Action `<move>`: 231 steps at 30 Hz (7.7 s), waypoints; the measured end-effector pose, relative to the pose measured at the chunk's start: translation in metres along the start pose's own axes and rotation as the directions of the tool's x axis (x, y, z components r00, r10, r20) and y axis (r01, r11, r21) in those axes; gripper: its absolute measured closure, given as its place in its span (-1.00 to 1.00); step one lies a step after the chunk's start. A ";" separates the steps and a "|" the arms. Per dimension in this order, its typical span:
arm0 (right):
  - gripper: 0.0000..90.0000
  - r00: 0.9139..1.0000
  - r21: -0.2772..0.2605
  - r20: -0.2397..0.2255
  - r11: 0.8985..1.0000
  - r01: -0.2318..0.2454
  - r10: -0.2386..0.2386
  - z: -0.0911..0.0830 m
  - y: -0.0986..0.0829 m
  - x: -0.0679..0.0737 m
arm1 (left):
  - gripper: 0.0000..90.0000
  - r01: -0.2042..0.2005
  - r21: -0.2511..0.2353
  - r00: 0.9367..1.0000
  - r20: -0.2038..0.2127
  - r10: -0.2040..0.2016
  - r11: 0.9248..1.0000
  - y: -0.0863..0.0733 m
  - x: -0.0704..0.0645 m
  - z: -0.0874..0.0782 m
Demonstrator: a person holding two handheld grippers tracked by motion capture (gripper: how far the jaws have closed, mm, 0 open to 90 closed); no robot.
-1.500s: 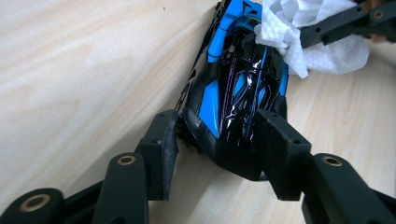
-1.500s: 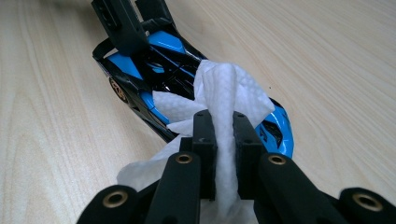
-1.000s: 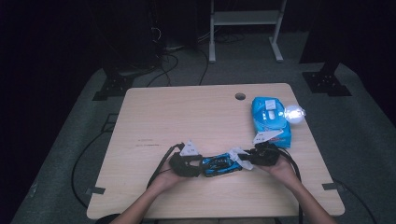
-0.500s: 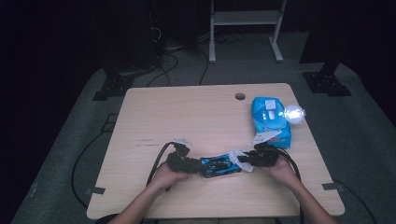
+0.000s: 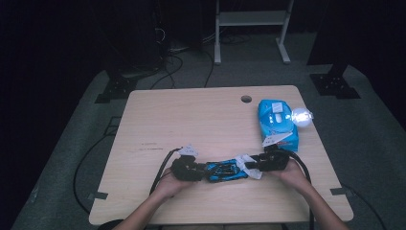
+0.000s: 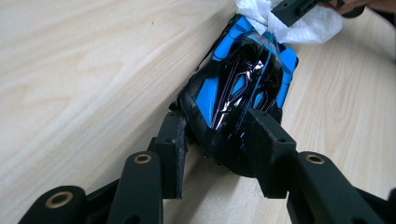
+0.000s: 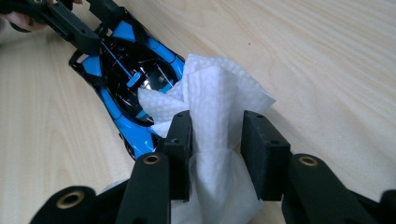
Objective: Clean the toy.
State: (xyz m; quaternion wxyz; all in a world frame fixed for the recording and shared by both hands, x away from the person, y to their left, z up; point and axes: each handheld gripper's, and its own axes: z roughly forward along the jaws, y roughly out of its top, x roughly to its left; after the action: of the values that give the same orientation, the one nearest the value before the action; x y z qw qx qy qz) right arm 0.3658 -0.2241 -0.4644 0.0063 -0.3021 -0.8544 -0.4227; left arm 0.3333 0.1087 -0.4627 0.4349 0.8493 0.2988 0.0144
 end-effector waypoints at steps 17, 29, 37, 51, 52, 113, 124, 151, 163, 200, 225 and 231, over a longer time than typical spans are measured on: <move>0.11 0.978 0.006 -0.199 0.997 -0.071 0.071 0.013 -0.001 -0.006 | 0.30 -0.240 -0.057 0.967 -0.106 0.233 0.969 -0.011 -0.022 -0.005; 0.23 0.988 -0.047 -0.129 0.996 0.081 -0.086 0.004 -0.002 0.012 | -0.38 -0.013 -0.048 0.993 0.114 0.018 0.999 0.002 0.007 0.004; 0.36 0.983 -0.073 -0.121 0.989 0.131 -0.139 -0.002 -0.004 0.020 | 0.03 -0.123 0.022 0.968 0.224 0.115 0.992 0.007 -0.001 0.022; 0.32 0.958 -0.115 0.153 0.959 0.260 -0.242 -0.006 0.025 0.010 | 0.10 -0.296 -0.026 0.953 0.058 0.297 0.955 0.043 0.020 0.025; 0.32 0.958 -0.115 0.153 0.959 0.260 -0.242 -0.006 0.025 0.010 | 0.10 -0.296 -0.026 0.953 0.058 0.297 0.955 0.043 0.020 0.025; 0.77 0.961 -0.170 0.171 0.955 0.244 -0.215 0.062 0.072 0.073 | 0.29 -0.293 -0.092 0.955 0.012 0.295 0.952 0.018 0.027 0.020; 0.77 0.960 -0.191 0.250 0.966 0.173 -0.122 0.040 0.059 0.048 | 0.29 -0.291 -0.096 0.956 0.012 0.294 0.952 0.019 0.027 0.022; 0.77 0.929 -0.189 0.355 0.964 0.186 -0.109 0.025 0.052 0.034 | 0.29 -0.298 -0.094 0.954 0.011 0.301 0.950 0.019 0.029 0.020; 0.49 0.939 -0.132 0.316 0.974 0.183 -0.134 0.023 0.062 0.040 | 0.29 -0.304 -0.094 0.952 0.014 0.306 0.948 0.019 0.029 0.020; 0.83 0.940 -0.139 0.267 0.957 0.255 -0.212 0.048 0.079 0.056 | 0.29 -0.318 -0.087 0.947 0.013 0.320 0.944 0.024 0.040 0.015; 0.83 0.935 -0.137 0.330 0.973 0.185 -0.131 0.018 0.056 0.031 | 0.14 -0.205 -0.130 0.977 0.035 0.211 0.970 0.025 0.051 0.012; 0.83 0.935 -0.130 0.325 0.973 0.190 -0.140 0.016 0.052 0.035 | 0.02 -0.150 -0.129 0.985 0.072 0.160 0.980 0.025 0.051 0.012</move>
State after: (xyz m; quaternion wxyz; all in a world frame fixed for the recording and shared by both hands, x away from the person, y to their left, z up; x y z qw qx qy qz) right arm 0.3680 -0.1706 -0.4277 -0.1893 -0.2919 -0.8303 -0.4354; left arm 0.3912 0.1155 -0.4633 0.4957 0.8415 0.2124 0.0317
